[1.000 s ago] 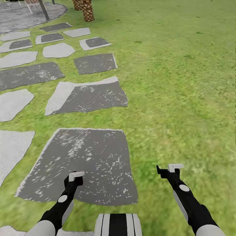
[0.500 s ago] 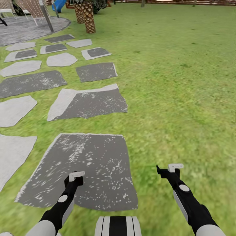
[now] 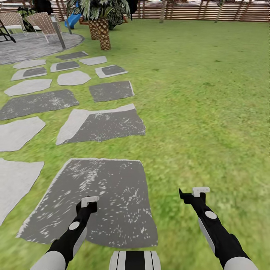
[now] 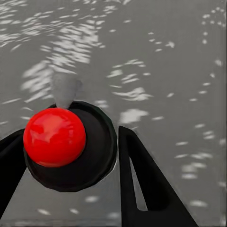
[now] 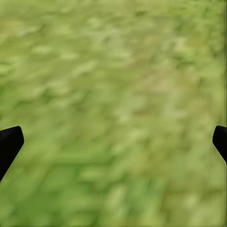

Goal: In the garden, pick up the pesticide atomizer on the floor and spray pesticide onto both trees until each tree trunk is fully covered.

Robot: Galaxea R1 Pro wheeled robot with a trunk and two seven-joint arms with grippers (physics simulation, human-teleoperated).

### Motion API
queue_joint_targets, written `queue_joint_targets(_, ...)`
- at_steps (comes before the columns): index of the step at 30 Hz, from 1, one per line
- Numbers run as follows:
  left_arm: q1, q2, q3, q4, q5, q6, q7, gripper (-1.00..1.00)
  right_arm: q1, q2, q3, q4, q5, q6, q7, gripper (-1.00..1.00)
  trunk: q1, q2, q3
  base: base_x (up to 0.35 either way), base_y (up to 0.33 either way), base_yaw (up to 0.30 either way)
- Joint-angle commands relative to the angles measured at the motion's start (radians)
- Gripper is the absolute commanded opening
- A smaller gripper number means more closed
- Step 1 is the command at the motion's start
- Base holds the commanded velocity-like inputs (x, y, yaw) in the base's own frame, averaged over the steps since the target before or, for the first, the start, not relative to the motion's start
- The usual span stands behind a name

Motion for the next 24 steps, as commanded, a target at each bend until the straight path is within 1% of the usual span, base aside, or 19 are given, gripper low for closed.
queue_joint_targets(1,0.000,0.000,0.000,-0.001,0.001,0.036,0.000,-1.00,0.000,0.000,0.000,0.001,0.000,0.000,0.000,1.00,0.000,0.000,0.004,0.000,0.000,0.000)
queue_joint_targets(2,-0.002,0.001,0.000,-0.003,0.004,0.089,-0.001,-1.00,0.000,0.001,0.001,0.001,0.000,0.000,0.000,1.00,-0.001,0.001,0.008,0.000,0.000,0.000)
queue_joint_targets(4,-0.016,0.005,0.001,-0.004,0.005,0.149,0.001,-1.00,0.000,0.001,0.001,0.001,-0.001,0.000,0.000,1.00,-0.002,0.001,0.016,0.000,0.000,0.000)
queue_joint_targets(8,-0.047,0.008,0.005,-0.001,0.006,0.205,0.005,-1.00,0.000,0.001,0.001,-0.001,-0.001,0.001,0.000,1.00,-0.004,0.002,0.031,0.000,0.000,0.000)
queue_joint_targets(10,-0.059,0.007,0.007,-0.001,0.005,0.269,0.007,-1.00,0.000,0.002,0.000,-0.003,-0.001,0.001,0.000,1.00,-0.004,0.002,0.039,0.000,0.000,0.000)
queue_joint_targets(13,-0.078,0.002,0.006,-0.003,0.001,0.393,0.010,-1.00,0.000,0.002,0.001,-0.006,-0.001,0.001,0.001,1.00,-0.006,0.003,0.050,0.000,0.000,0.000)
queue_joint_targets(14,-0.084,0.001,0.005,-0.004,0.000,0.417,0.010,-1.00,0.000,0.002,0.001,-0.007,-0.001,0.001,0.001,1.00,-0.006,0.003,0.054,0.000,0.000,0.000)
queue_joint_targets(19,-0.089,-0.002,0.001,-0.003,-0.002,0.436,0.008,-1.00,0.000,0.002,0.002,-0.008,-0.001,0.001,0.001,1.00,-0.009,0.004,0.074,0.000,0.000,0.000)
queue_joint_targets(21,-0.088,0.001,0.000,-0.004,-0.004,0.436,0.008,-1.00,0.000,0.008,0.003,-0.003,-0.001,0.002,0.001,1.00,-0.013,0.012,0.081,0.000,0.000,0.000)
queue_joint_targets(22,-0.087,0.004,0.000,-0.004,-0.005,0.436,0.008,-1.00,0.000,0.020,0.003,-0.002,0.000,0.003,0.001,1.00,-0.017,0.019,0.084,0.000,0.000,0.000)
queue_joint_targets(23,-0.081,0.002,-0.001,-0.004,-0.005,0.426,0.007,-1.00,0.000,0.036,0.002,0.000,0.001,0.001,0.001,1.00,-0.020,0.026,0.087,0.000,0.000,0.000)
queue_joint_targets(24,-0.080,0.000,-0.001,-0.004,-0.005,0.416,0.006,-1.00,0.000,0.036,0.002,-0.001,0.001,0.000,0.001,1.00,-0.024,0.033,0.090,0.000,0.000,0.000)
